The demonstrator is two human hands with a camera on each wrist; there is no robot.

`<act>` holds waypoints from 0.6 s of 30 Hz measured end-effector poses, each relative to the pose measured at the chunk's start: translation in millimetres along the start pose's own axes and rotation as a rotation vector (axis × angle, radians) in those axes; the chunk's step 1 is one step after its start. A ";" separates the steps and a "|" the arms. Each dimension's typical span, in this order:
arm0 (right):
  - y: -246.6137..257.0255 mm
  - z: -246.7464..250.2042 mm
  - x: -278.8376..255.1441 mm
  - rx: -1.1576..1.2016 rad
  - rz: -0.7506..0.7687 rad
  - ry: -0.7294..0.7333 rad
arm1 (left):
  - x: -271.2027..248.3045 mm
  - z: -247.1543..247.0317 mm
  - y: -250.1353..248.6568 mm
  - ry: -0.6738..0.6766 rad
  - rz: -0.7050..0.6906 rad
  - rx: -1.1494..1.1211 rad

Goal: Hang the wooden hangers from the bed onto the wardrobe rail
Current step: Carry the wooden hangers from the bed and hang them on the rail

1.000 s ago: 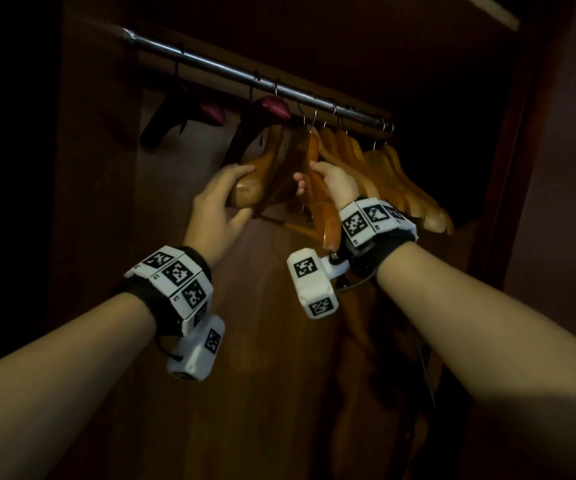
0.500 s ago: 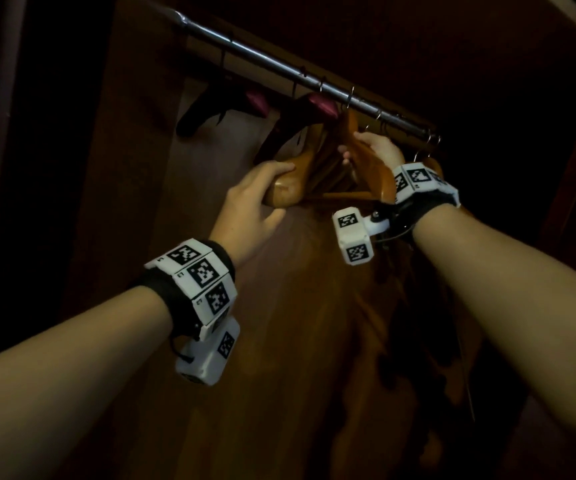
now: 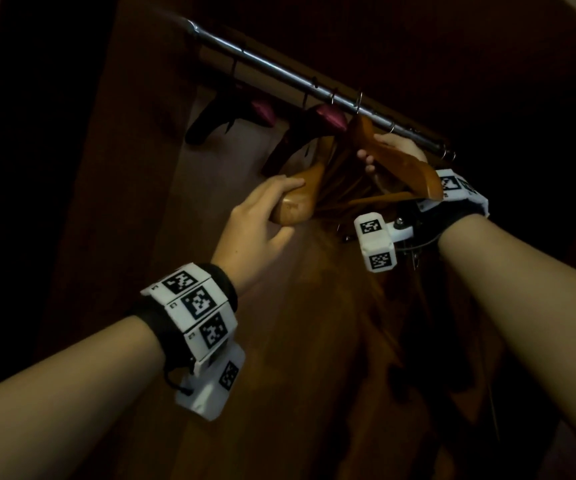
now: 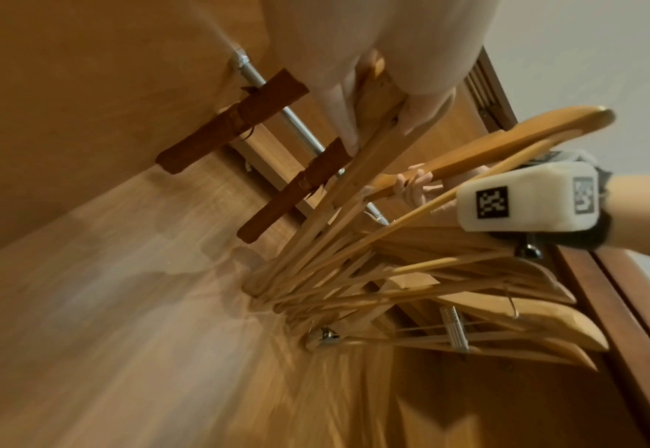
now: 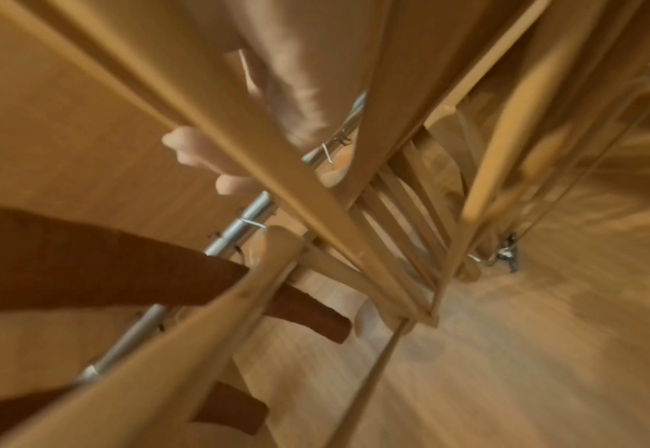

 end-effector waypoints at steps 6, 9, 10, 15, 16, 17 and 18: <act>14.2 0.4 4.5 0.056 -0.078 0.021 | 0.5 -1.3 1.6 -0.019 -0.013 0.010; 12.9 -9.3 0.1 0.000 -0.019 -0.044 | 0.7 -1.3 1.9 -0.019 -0.023 0.018; 11.2 -13.0 -1.2 -0.005 -0.005 -0.055 | 1.2 -0.7 2.1 -0.021 -0.030 0.017; 5.3 -24.9 -7.1 -0.030 -0.009 -0.122 | 2.9 3.3 2.6 -0.028 -0.064 0.045; 3.0 -25.6 -6.5 -0.032 -0.013 -0.125 | 3.0 3.2 3.0 -0.028 -0.068 0.051; 1.3 -26.0 -7.8 -0.053 -0.018 -0.137 | 2.7 2.9 2.9 -0.028 -0.069 0.054; -1.1 -25.6 -7.4 -0.052 -0.020 -0.141 | 2.9 2.8 2.9 -0.028 -0.069 0.054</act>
Point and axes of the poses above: each hand's wrist, its own x-axis towards the middle knuckle, its own z-axis out of the back of the hand, y = z × x, the point moved 1 cm from there along x, towards the middle knuckle, and after that the axes turned 11 degrees about z, right-handed, at the moved point
